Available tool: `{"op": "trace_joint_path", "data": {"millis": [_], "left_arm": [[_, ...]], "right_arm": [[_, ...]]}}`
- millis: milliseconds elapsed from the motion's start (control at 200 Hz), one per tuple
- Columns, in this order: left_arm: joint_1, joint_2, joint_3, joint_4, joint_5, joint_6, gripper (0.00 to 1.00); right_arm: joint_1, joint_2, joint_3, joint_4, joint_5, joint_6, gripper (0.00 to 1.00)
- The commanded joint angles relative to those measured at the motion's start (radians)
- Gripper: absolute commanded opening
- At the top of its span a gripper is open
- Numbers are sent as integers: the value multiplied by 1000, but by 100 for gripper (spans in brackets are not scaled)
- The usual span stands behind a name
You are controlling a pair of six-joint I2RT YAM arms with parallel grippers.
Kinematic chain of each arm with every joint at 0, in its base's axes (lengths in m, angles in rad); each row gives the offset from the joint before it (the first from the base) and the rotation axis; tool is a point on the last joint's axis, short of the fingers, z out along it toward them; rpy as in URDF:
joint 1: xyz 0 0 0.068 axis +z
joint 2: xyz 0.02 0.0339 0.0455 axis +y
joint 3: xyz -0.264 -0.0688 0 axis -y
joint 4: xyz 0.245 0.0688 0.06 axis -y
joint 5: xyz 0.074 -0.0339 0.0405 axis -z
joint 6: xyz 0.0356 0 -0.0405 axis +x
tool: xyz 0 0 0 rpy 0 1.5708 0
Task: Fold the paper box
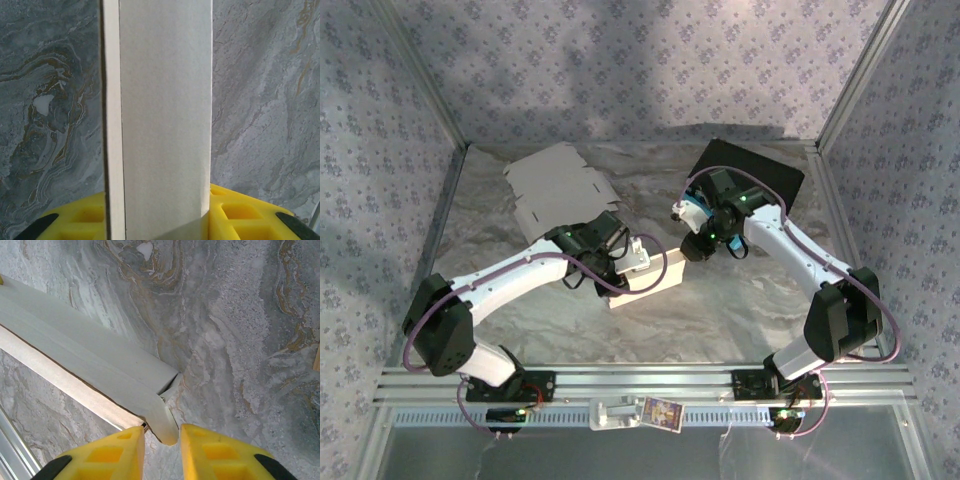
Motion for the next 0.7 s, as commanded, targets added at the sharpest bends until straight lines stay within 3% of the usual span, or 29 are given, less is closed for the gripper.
{"op": "trace_joint_path", "data": {"millis": [0,375,535,700], "left_arm": [[7,13,27,-13,26,20,35],[6,14,27,-13,28,17,35],[7,16,28,-12,31,16,35],[6,16,29,-15,32,14,35]], "right_arm": [[6,11,17,-14,9,10,24],[8,3,29,-15,6,18,26],[7,3,42,-22,4,16,24],[8,9,44,-32,-6,17,14]]}}
